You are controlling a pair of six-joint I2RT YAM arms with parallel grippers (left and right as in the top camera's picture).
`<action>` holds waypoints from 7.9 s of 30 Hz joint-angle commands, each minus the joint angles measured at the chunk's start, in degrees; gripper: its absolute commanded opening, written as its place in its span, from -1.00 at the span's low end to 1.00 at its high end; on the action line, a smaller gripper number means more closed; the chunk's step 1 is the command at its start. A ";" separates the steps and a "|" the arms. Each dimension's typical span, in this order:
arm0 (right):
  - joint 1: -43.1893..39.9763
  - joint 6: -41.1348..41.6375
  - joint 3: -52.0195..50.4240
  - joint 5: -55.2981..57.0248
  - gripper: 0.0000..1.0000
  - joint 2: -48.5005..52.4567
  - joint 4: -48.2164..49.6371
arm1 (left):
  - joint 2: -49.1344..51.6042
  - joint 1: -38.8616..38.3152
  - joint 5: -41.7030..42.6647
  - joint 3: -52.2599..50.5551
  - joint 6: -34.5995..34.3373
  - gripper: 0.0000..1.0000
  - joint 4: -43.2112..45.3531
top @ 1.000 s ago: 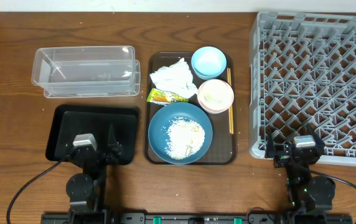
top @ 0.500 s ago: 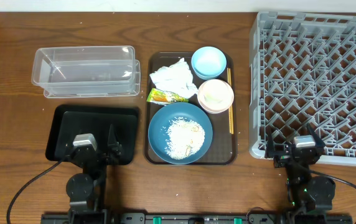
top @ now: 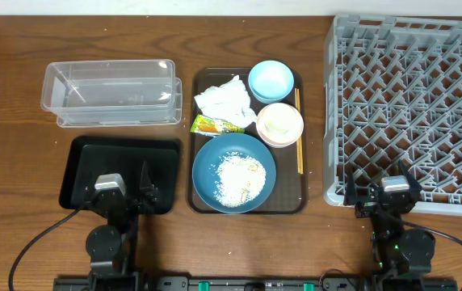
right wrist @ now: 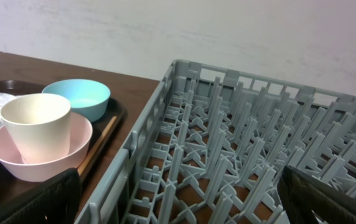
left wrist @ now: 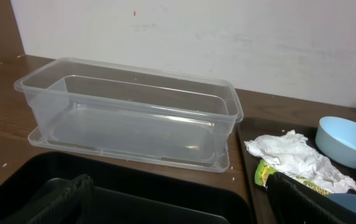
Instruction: Sort waste into correct bins and load items into the dishwasher rack
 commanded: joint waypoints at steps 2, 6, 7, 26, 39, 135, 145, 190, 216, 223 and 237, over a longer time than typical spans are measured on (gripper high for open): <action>-0.39 -0.44 -0.07 0.37 0.98 -0.35 -0.26 | 0.04 -0.22 0.35 -1.29 0.92 0.81 -1.62; -0.39 -0.44 -0.07 0.35 0.99 -0.35 -0.26 | 0.04 -0.22 0.35 -1.29 0.92 0.80 -1.60; -0.42 -0.44 -0.07 0.35 0.99 -0.35 -0.26 | 0.04 -0.22 0.35 -1.29 0.92 0.81 -1.60; -0.39 -0.44 -0.07 0.35 0.98 -0.35 -0.26 | 0.11 -0.22 22.14 -0.50 -21.22 0.81 26.86; -0.39 -0.44 -0.07 0.35 0.98 -0.35 -0.26 | 34.51 -0.24 31.93 35.56 -7.65 0.81 -9.31; -0.39 -0.44 -0.07 0.35 0.99 -0.35 -0.26 | 111.58 -57.61 -8.52 74.44 -30.05 -0.42 -41.68; -0.39 -0.44 -0.07 0.35 0.98 -0.35 -0.26 | 113.55 -57.61 -8.50 74.34 -30.05 -0.48 -41.66; -0.42 -0.44 -0.07 0.35 0.98 -0.35 -0.26 | 90.90 -36.72 -1.27 75.25 -30.03 -0.87 -44.04; -0.39 -0.44 -0.07 0.35 0.99 -0.35 -0.26 | 82.14 -7.02 30.42 75.21 -24.39 -0.88 -48.15; -0.42 -0.44 -0.07 0.35 0.98 -0.35 -0.26 | 82.14 0.55 43.36 74.18 -19.02 -0.88 -49.92; -0.39 -0.44 -0.07 0.35 0.98 -0.35 -0.26 | 82.12 18.29 69.35 64.24 -7.32 -0.88 -49.29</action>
